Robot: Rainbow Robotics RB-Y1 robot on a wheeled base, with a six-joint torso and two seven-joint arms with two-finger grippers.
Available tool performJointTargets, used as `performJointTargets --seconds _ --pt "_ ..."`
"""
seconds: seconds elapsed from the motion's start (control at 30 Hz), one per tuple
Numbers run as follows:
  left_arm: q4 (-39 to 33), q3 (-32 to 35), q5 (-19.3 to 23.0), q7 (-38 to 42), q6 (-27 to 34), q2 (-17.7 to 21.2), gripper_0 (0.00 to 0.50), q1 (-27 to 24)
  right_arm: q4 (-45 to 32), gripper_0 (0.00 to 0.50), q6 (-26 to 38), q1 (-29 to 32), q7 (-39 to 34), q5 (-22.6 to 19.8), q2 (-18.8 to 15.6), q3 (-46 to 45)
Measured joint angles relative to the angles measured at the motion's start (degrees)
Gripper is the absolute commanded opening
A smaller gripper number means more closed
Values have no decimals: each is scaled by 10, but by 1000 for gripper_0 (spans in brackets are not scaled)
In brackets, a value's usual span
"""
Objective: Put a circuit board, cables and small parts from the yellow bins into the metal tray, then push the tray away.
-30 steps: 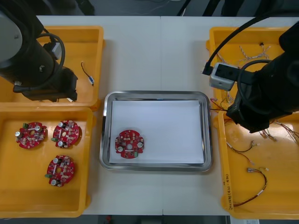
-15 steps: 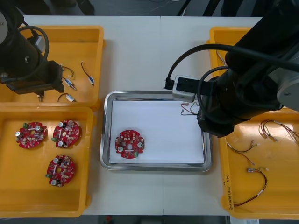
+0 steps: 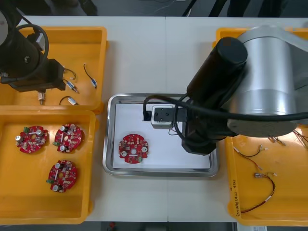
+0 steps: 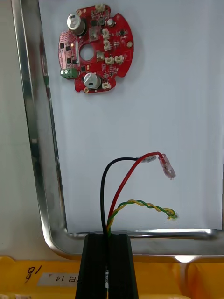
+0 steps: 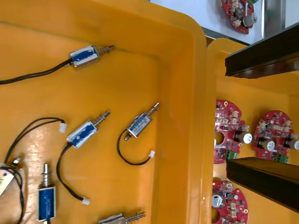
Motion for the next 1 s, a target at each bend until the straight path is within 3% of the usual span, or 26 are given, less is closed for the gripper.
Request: performJointTargets --seconds 0.4,1.0 --pt "37 0 -33 0 -30 -3 500 0 56 0 13 -5 19 49 50 47" --pt "115 -31 -73 0 -86 -36 500 -13 109 0 12 8 19 126 84 103"
